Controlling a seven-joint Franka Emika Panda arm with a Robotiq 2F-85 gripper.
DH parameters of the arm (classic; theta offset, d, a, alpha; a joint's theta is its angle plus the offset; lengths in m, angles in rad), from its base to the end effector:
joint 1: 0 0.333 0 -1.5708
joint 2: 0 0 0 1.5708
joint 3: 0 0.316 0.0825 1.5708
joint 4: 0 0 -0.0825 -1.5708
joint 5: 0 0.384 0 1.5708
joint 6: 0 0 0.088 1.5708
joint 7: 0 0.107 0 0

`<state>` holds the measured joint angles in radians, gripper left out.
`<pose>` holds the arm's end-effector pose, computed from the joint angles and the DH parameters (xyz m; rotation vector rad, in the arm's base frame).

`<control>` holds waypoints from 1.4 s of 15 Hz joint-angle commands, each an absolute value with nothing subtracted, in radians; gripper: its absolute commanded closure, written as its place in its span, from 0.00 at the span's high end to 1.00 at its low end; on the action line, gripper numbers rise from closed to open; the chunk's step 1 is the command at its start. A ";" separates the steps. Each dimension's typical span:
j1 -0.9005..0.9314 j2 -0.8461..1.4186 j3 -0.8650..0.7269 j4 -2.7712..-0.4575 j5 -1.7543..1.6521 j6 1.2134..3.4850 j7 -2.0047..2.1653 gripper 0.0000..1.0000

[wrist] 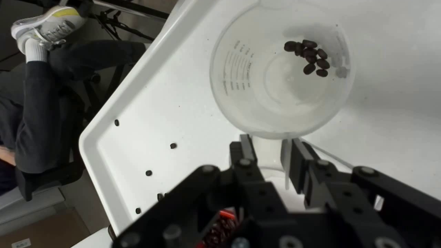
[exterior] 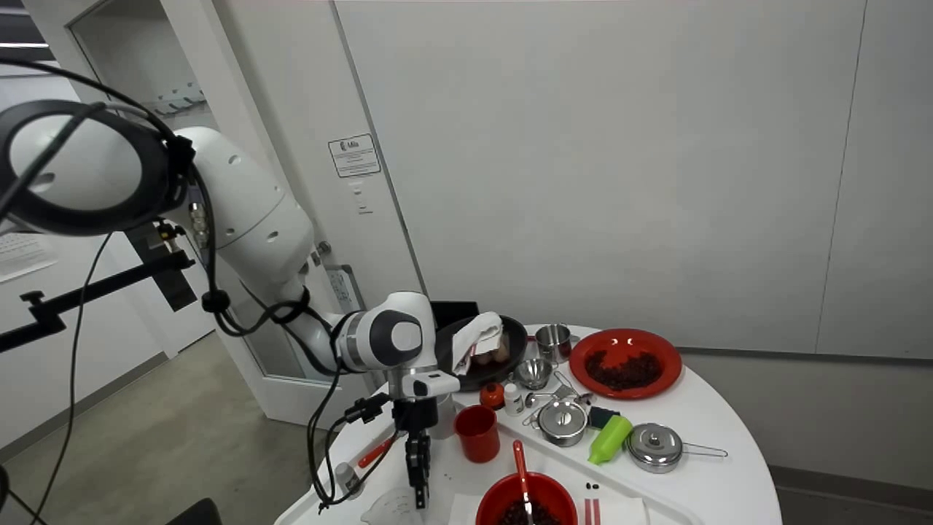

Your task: Pour the contents of the cup into the bowl

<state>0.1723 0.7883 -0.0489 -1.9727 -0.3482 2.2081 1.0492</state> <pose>0.5203 0.0502 0.0358 2.4669 -0.8080 -0.4246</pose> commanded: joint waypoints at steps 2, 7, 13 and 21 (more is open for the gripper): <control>0.160 0.807 -0.055 -1.935 -0.256 2.225 0.969 0.11; 0.153 0.813 -0.043 -1.911 -0.155 2.220 0.912 0.11; 0.184 0.847 -0.067 -1.880 -0.135 2.227 0.922 0.12; 0.231 0.886 -0.098 -1.835 -0.156 2.206 0.938 0.76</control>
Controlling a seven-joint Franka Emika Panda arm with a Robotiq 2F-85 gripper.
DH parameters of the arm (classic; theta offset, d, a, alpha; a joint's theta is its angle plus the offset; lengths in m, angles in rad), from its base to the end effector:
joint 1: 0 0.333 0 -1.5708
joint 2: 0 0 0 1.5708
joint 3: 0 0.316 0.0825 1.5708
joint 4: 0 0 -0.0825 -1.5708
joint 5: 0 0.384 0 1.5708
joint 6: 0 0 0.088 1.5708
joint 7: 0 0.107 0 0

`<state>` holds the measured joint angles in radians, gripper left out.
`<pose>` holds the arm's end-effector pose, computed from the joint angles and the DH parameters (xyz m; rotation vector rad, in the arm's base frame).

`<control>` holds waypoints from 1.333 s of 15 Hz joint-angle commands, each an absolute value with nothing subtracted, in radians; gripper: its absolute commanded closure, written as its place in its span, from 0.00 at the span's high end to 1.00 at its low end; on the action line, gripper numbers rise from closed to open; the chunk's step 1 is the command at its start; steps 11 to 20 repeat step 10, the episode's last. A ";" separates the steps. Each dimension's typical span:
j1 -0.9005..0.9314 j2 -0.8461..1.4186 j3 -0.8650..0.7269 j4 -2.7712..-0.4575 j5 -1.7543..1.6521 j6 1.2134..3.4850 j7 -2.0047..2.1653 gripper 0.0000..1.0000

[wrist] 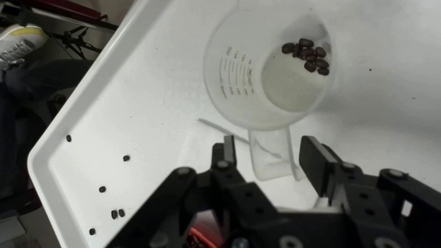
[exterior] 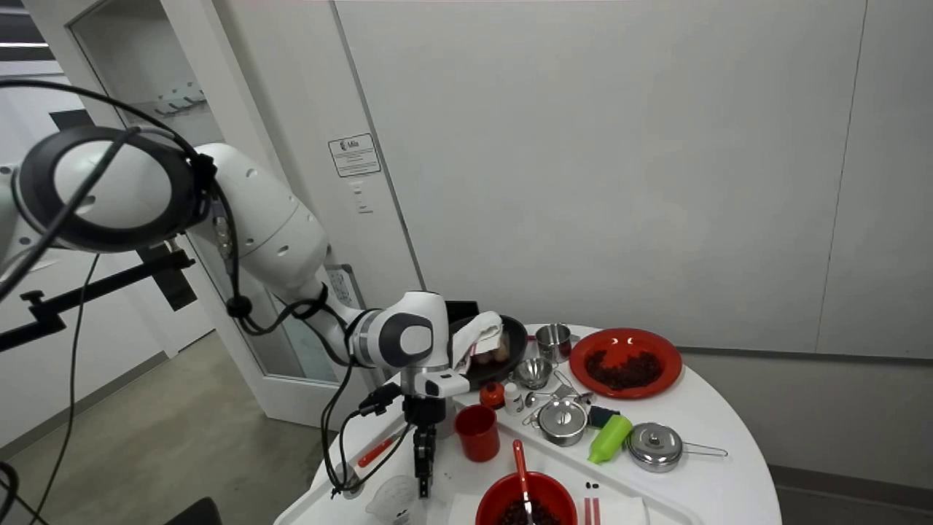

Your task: Pour the contents of the cup into the bowl

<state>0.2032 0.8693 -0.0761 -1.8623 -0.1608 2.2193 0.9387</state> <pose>0.5455 0.0611 0.0200 2.5485 -0.8857 -0.4933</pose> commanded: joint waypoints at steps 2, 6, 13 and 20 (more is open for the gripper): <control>0.237 0.879 -0.102 -1.838 -0.157 2.206 0.935 0.91; 0.235 0.874 -0.102 -1.847 -0.150 2.214 0.931 0.96; 0.235 0.875 -0.102 -1.848 -0.150 2.214 0.931 1.00; 0.235 0.875 -0.102 -1.848 -0.150 2.214 0.931 1.00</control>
